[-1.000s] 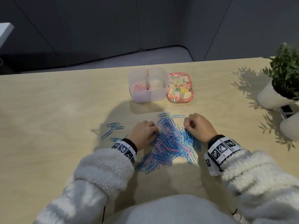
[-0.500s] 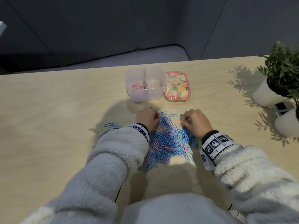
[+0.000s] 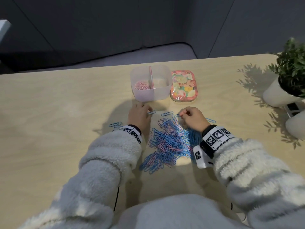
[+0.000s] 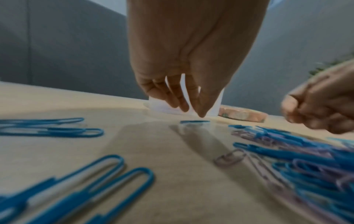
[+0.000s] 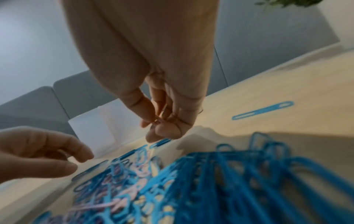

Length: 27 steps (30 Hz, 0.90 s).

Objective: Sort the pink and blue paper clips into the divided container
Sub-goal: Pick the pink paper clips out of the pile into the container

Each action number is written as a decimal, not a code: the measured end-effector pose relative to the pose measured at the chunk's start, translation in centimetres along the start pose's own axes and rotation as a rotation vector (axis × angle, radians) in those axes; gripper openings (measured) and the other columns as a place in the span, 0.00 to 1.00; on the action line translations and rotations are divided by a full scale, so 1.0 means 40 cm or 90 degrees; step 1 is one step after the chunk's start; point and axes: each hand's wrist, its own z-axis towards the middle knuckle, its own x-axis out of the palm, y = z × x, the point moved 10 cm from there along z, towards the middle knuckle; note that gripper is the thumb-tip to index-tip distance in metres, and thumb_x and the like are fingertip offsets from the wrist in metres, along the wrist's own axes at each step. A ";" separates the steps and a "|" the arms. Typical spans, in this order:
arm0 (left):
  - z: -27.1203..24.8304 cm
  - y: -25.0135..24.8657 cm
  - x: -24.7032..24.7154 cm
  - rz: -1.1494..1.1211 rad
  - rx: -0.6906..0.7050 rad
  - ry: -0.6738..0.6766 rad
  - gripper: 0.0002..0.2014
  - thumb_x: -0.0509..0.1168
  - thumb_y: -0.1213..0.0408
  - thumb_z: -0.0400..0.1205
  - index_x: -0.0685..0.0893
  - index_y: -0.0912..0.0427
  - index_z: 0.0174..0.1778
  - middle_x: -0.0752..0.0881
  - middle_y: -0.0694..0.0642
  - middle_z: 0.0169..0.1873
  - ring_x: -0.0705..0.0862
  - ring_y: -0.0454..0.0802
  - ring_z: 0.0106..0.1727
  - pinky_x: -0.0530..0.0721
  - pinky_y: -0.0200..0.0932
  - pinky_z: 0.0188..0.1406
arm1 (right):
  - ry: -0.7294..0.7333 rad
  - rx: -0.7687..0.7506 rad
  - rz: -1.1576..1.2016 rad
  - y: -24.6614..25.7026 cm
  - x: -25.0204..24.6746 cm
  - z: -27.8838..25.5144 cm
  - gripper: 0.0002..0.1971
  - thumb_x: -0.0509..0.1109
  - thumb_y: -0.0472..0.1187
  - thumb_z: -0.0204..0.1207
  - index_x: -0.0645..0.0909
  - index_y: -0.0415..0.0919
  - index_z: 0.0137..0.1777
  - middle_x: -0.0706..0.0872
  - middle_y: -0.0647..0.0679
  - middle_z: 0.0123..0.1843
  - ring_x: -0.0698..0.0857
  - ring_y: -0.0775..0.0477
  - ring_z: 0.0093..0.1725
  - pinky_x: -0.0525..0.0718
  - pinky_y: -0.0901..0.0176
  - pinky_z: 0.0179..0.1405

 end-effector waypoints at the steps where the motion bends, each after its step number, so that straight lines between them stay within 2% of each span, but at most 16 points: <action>1: -0.006 -0.026 0.008 0.006 0.043 0.012 0.12 0.63 0.57 0.81 0.83 0.56 0.57 0.82 0.55 0.58 0.76 0.56 0.61 0.74 0.49 0.62 | 0.025 -0.005 0.005 0.009 0.020 0.003 0.08 0.61 0.33 0.77 0.78 0.40 0.38 0.83 0.40 0.33 0.80 0.43 0.28 0.78 0.58 0.26; 4: -0.021 -0.086 0.063 -0.005 0.129 0.118 0.13 0.62 0.57 0.81 0.83 0.56 0.59 0.81 0.57 0.56 0.76 0.57 0.59 0.75 0.49 0.60 | 0.071 -0.092 -0.164 0.066 0.074 -0.004 0.02 0.68 0.38 0.73 0.80 0.47 0.43 0.76 0.53 0.28 0.74 0.51 0.29 0.69 0.60 0.29; 5: -0.024 -0.093 0.077 -0.021 0.134 0.149 0.13 0.63 0.60 0.81 0.83 0.57 0.59 0.80 0.59 0.56 0.77 0.58 0.58 0.76 0.51 0.60 | 0.074 -0.121 -0.247 0.083 0.090 -0.012 0.04 0.69 0.40 0.72 0.82 0.50 0.45 0.76 0.55 0.28 0.75 0.50 0.30 0.68 0.60 0.30; 7: -0.022 -0.099 0.086 -0.058 0.127 0.172 0.13 0.66 0.65 0.78 0.84 0.60 0.58 0.80 0.62 0.56 0.80 0.59 0.56 0.78 0.51 0.60 | 0.068 -0.161 -0.390 0.106 0.111 -0.021 0.09 0.68 0.42 0.73 0.84 0.52 0.51 0.86 0.52 0.38 0.82 0.45 0.40 0.71 0.59 0.34; 9: -0.019 -0.100 0.081 -0.059 0.120 0.160 0.10 0.66 0.67 0.78 0.85 0.61 0.54 0.80 0.62 0.54 0.81 0.59 0.55 0.78 0.50 0.59 | 0.053 -0.178 -0.457 0.111 0.109 -0.022 0.10 0.65 0.42 0.75 0.85 0.52 0.52 0.89 0.48 0.49 0.85 0.42 0.50 0.75 0.56 0.42; 11: -0.018 -0.100 0.077 -0.051 0.120 0.148 0.08 0.66 0.68 0.78 0.86 0.63 0.50 0.81 0.62 0.53 0.81 0.59 0.55 0.78 0.49 0.59 | 0.036 -0.166 -0.453 0.098 0.087 -0.021 0.07 0.65 0.41 0.76 0.85 0.49 0.48 0.89 0.46 0.50 0.85 0.40 0.52 0.76 0.55 0.44; 13: -0.020 -0.099 0.078 -0.046 0.124 0.146 0.07 0.65 0.69 0.78 0.86 0.65 0.49 0.81 0.63 0.53 0.81 0.60 0.55 0.78 0.50 0.59 | 0.025 -0.134 -0.403 0.074 0.051 -0.021 0.05 0.65 0.40 0.76 0.84 0.47 0.45 0.87 0.47 0.43 0.85 0.39 0.49 0.73 0.57 0.41; 17: -0.026 -0.099 0.091 -0.021 0.139 0.154 0.08 0.63 0.69 0.80 0.83 0.67 0.50 0.82 0.65 0.53 0.80 0.61 0.56 0.75 0.51 0.57 | -0.015 -0.033 -0.373 0.009 -0.039 -0.025 0.05 0.66 0.39 0.74 0.84 0.44 0.43 0.84 0.46 0.39 0.85 0.37 0.48 0.72 0.58 0.40; 19: -0.025 -0.098 0.097 -0.014 0.138 0.159 0.08 0.61 0.68 0.81 0.81 0.67 0.52 0.83 0.65 0.53 0.80 0.62 0.57 0.75 0.52 0.57 | -0.045 -0.016 -0.377 0.000 -0.067 -0.029 0.06 0.66 0.38 0.73 0.84 0.46 0.43 0.82 0.48 0.37 0.84 0.37 0.48 0.71 0.58 0.39; 22: -0.026 -0.099 0.100 -0.008 0.130 0.166 0.08 0.60 0.68 0.82 0.81 0.67 0.53 0.82 0.65 0.54 0.79 0.62 0.58 0.75 0.51 0.59 | -0.061 -0.077 -0.355 0.034 -0.043 -0.033 0.09 0.65 0.38 0.74 0.85 0.50 0.48 0.86 0.48 0.40 0.85 0.39 0.48 0.69 0.60 0.39; 27: -0.028 -0.090 0.073 -0.029 0.088 0.119 0.07 0.60 0.67 0.82 0.80 0.66 0.51 0.83 0.63 0.53 0.80 0.60 0.56 0.75 0.48 0.53 | 0.053 -0.160 -0.410 0.094 0.079 -0.028 0.10 0.69 0.46 0.74 0.85 0.50 0.54 0.88 0.45 0.48 0.84 0.41 0.51 0.76 0.55 0.44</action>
